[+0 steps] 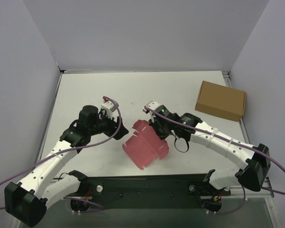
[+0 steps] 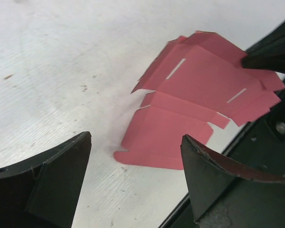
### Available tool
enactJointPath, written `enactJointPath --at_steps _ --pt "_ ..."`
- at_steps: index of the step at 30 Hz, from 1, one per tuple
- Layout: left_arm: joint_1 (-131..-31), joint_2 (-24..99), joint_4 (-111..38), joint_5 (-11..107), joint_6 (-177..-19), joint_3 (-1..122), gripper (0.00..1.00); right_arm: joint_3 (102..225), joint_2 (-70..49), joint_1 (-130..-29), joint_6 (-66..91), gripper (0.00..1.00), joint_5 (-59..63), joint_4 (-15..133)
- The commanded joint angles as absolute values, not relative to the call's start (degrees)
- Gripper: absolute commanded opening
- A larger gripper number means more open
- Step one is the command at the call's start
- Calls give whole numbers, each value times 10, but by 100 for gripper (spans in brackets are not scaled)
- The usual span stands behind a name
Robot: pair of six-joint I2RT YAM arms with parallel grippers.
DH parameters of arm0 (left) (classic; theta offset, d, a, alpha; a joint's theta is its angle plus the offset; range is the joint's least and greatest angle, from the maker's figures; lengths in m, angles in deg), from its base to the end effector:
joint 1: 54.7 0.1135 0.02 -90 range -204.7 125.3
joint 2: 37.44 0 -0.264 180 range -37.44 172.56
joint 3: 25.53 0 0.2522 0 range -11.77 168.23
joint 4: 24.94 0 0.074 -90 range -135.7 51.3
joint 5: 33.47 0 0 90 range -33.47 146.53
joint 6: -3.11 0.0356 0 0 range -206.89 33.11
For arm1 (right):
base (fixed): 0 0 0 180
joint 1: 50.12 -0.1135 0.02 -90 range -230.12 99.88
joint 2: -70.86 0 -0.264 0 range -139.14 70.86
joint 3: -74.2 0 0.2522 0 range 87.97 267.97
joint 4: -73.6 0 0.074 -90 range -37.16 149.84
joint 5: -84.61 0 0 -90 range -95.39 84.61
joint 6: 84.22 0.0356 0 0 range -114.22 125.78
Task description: Fold the paper box
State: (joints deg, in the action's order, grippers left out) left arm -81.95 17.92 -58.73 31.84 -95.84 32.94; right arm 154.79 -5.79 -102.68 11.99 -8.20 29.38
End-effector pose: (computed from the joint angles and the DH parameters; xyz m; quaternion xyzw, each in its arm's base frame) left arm 0.1828 -0.1109 0.2901 0.2394 0.8213 -0.3268 0.4018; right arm 0.1803 0.2326 0.3169 -0.3475 0.8379 0.1868 0.3771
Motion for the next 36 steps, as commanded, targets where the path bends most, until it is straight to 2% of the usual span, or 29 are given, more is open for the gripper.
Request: enactJointPath --at_steps 1,7,11,19,27,36 --pt "-819 141 -575 471 -1032 313 83 1541 -78 -1015 133 0 -169 278" --pt "-862 126 -434 418 -1189 168 68 1538 -124 -997 145 0 -225 283" --pt "-901 160 -305 419 -1241 90 64 1537 -151 -998 155 0 -242 294" --pt "-937 253 -124 432 -1285 41 59 1524 -189 -1000 171 0 -258 321" --pt "-962 381 -39 440 -1294 22 52 1506 -206 -1008 193 0 -287 339" --pt "-982 467 26 455 -1303 6 46 1509 -207 -1035 222 0 -289 342"
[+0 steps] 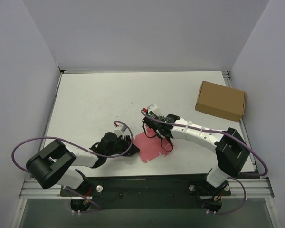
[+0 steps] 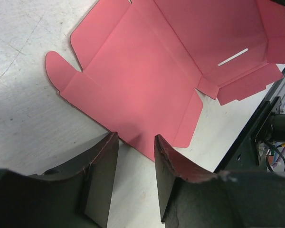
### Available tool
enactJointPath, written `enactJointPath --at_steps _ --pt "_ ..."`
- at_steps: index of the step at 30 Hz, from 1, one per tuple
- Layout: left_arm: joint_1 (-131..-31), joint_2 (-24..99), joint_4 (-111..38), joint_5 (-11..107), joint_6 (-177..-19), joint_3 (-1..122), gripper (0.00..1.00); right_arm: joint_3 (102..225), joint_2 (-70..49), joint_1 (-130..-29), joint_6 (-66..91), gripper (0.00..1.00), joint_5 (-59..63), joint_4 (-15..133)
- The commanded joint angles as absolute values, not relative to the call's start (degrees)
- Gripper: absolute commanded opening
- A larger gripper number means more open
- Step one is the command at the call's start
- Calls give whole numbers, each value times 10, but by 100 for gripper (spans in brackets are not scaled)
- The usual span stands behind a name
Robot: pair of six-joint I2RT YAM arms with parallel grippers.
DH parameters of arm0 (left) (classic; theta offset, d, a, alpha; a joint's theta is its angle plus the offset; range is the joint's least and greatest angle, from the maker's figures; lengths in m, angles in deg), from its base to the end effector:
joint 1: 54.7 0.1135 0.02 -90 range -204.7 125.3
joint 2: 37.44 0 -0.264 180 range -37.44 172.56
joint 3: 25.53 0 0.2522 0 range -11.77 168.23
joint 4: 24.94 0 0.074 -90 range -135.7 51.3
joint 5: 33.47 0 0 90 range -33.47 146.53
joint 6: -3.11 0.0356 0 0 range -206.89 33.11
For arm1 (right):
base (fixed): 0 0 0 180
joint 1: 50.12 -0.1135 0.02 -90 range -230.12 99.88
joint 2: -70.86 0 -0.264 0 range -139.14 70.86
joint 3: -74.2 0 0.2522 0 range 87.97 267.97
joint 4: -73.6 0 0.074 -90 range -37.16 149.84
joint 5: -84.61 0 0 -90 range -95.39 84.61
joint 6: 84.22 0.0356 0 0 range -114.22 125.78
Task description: Fold the paper box
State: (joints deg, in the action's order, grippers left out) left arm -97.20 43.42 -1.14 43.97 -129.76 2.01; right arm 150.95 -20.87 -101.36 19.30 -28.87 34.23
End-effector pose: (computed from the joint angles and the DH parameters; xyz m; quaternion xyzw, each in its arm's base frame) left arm 0.1594 -0.1566 0.1183 0.0523 0.8589 -0.4089 0.3039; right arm 0.2200 0.2514 0.2255 -0.2424 0.9022 -0.0031 0.3568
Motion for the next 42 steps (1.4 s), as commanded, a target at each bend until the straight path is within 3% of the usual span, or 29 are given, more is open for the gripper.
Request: enactJointPath --at_steps 1,14,20,28,31,34,42 --pt "-984 470 30 455 -1305 6 46 1511 -205 -1043 228 0 -291 341" --pt "-1008 481 36 469 -1319 2 43 1498 -219 -1097 271 0 -275 334" --pt "-1008 425 -8 475 -1312 7 45 1498 -230 -1102 275 0 -273 334" --pt "-1006 206 -256 558 -1263 41 72 1498 -202 -1102 254 0 -244 336" --pt "-1000 145 -273 582 -1234 42 81 1503 -193 -1102 242 0 -216 336" --pt "-986 157 -243 570 -1201 53 81 1506 -185 -1102 233 0 -189 336" --pt "-971 336 -78 510 -1140 105 77 1498 -170 -1091 224 0 -195 336"
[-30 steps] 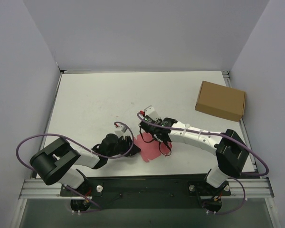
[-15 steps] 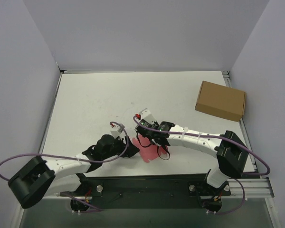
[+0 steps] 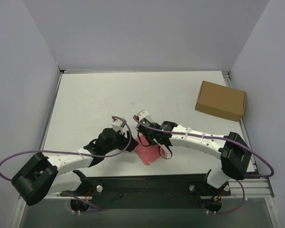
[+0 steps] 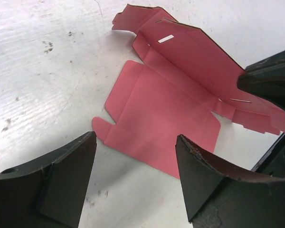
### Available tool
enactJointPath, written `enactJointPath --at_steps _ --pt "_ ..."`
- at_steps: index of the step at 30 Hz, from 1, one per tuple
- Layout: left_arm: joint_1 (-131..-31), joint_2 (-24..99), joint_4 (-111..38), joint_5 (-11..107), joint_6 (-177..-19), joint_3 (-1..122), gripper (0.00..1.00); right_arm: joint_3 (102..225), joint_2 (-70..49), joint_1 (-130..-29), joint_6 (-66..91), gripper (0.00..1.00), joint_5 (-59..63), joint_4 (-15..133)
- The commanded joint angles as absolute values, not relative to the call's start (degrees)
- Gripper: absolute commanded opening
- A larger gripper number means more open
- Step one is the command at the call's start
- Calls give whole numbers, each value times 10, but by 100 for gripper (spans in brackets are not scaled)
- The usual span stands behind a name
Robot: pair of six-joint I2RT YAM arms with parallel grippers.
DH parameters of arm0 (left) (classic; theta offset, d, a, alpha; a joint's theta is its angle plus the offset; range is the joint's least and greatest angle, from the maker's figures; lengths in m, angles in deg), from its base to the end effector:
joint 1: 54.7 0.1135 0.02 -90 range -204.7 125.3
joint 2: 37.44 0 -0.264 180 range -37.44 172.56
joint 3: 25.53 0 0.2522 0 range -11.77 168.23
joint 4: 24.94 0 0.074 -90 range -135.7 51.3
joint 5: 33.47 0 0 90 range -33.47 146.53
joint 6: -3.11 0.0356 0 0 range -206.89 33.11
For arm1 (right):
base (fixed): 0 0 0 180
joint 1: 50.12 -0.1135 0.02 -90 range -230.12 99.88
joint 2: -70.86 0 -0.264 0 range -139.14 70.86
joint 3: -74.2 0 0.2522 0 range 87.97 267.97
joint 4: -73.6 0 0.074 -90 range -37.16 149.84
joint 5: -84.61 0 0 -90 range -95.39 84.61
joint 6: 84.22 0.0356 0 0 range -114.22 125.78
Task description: Fold the paper box
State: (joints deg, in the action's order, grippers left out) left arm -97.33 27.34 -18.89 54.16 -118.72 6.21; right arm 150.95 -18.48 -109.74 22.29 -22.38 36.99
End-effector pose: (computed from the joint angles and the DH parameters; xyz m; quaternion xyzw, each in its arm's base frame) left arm 0.1583 -0.1478 0.1651 0.0910 0.8476 -0.3301 0.4053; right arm 0.1777 0.2826 0.2407 -0.2927 0.8811 0.1035 0.3568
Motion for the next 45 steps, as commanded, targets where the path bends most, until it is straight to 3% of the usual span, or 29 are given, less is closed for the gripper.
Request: enactJointPath --at_steps 1,9,22,30,37,45 --pt "-971 351 -67 507 -1138 112 75 1493 -167 -1088 225 0 -201 336" --pt "-970 495 80 476 -1115 160 66 1464 -141 -1037 218 0 -210 350" --pt "-974 623 120 479 -1101 215 58 1444 -127 -1014 207 0 -188 365" --pt "-1000 599 40 584 -1085 210 53 1443 -124 -1011 211 0 -194 366" --pt "-1009 584 40 595 -1100 182 52 1448 -124 -1012 208 0 -199 365" --pt "-1033 585 95 571 -1090 166 36 1461 -139 -1025 210 0 -217 362"
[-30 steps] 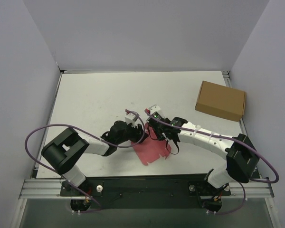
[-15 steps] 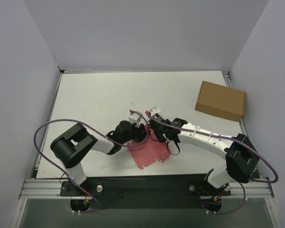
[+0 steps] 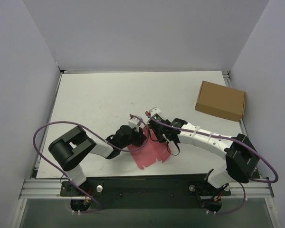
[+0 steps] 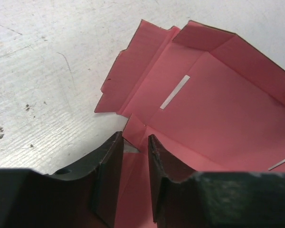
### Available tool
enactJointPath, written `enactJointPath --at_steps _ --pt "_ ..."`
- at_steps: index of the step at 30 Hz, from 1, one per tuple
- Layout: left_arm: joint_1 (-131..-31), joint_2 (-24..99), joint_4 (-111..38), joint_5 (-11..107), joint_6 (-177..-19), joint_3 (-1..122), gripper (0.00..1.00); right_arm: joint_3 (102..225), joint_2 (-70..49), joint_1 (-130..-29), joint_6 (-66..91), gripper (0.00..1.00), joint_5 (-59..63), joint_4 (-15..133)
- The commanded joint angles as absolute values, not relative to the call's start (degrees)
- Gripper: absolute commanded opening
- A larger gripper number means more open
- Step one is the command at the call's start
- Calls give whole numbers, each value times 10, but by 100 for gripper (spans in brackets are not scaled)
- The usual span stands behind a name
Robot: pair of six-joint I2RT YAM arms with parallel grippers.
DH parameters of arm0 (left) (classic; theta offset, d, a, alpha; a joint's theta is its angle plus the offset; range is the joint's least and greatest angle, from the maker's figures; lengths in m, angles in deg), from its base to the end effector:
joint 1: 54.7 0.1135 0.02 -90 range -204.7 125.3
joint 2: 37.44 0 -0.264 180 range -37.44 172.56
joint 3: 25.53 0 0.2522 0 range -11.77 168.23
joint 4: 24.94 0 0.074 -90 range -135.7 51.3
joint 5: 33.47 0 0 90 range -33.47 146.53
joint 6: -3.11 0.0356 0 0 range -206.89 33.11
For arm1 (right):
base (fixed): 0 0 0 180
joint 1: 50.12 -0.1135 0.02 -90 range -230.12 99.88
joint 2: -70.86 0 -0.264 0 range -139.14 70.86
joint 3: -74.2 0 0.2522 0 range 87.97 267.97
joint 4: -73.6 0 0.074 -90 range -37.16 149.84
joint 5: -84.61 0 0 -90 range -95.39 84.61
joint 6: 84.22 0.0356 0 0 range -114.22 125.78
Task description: Fold the paper box
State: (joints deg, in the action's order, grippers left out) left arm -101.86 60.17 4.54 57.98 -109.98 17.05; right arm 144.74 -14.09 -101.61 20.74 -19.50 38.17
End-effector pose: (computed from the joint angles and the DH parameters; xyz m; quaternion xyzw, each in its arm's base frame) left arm 0.2035 -0.2182 0.1212 0.1698 0.8287 -0.2980 0.4423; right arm 0.2004 0.2380 0.2308 -0.2521 0.8984 0.0902 0.3482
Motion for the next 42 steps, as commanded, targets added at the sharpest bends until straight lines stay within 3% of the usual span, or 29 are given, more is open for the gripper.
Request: enactJointPath --at_steps 1,5,25,32,37,42 --pt "-1038 584 99 571 -1090 164 33 1464 -140 -1027 212 0 -221 361" --pt "-1058 576 112 605 -1092 147 28 1467 -145 -1033 219 0 -231 360" --pt "-1110 598 188 604 -1112 124 27 1465 -154 -1065 235 0 -270 373" --pt "-1082 466 106 614 -1114 77 54 1444 -123 -1076 184 0 -248 389" --pt "-1068 306 4 604 -1075 29 73 1439 -98 -1086 140 0 -231 393" --pt "-1008 219 -73 539 -1021 40 79 1435 -84 -1098 91 0 -202 401"
